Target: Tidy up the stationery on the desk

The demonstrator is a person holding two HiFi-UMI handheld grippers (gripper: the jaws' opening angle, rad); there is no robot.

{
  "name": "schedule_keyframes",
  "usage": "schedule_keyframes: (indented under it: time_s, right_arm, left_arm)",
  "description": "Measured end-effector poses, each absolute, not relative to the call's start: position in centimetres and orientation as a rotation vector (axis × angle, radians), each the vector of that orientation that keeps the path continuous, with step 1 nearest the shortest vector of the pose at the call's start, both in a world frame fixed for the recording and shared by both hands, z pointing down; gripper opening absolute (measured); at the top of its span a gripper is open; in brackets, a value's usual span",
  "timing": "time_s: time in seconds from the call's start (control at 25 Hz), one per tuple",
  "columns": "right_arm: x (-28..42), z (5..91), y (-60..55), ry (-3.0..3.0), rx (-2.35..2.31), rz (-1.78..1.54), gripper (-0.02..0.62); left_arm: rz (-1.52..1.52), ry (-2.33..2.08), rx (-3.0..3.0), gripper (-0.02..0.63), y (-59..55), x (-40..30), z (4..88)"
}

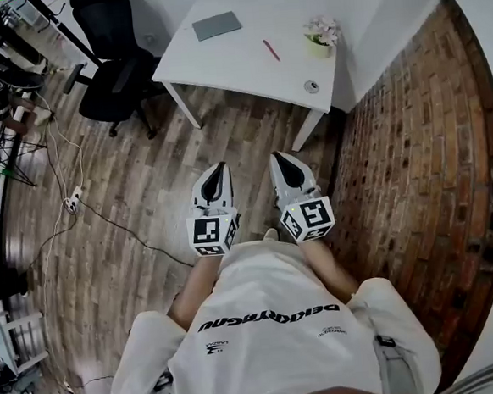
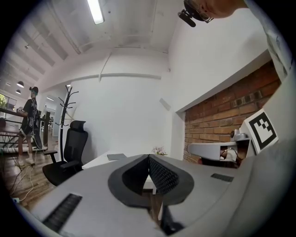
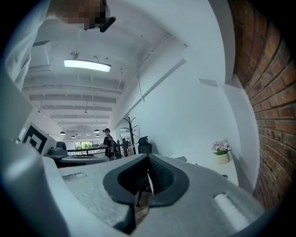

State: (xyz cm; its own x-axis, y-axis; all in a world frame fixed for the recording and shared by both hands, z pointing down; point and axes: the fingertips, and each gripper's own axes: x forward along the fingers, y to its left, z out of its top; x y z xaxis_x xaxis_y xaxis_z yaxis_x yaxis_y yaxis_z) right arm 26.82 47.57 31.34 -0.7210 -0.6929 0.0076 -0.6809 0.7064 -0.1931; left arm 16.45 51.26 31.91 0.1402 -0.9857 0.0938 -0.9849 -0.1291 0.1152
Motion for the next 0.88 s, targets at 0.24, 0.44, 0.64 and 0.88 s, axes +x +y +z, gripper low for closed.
schedule_keyframes:
  time_s: [0.24,0.44,0.64,0.88]
  right_arm:
    - [28.4,32.1,45.9,2.840,-1.130,-0.295,-0.005]
    - [27.6,33.3,44.3,2.881,-1.109,-0.313,-0.005]
    - [25.1,34.0,41.3,2.901,-1.118,-0.279,-0.005]
    - [19.5,34.1,32.9,2.875,-1.194,-0.276,-0.006]
  left_arm:
    - [0.016,-2.002,2.210,-0.002,50.6,18.4,33.6]
    - [0.027,-1.982,2.187,-0.002,48.8,18.3,34.6]
    - [0.003,-1.943,2.212,-0.002,45.2,16.5,35.5]
    - [-0.021,-1.910,2.242,-0.002,36.2,10.3,35.2]
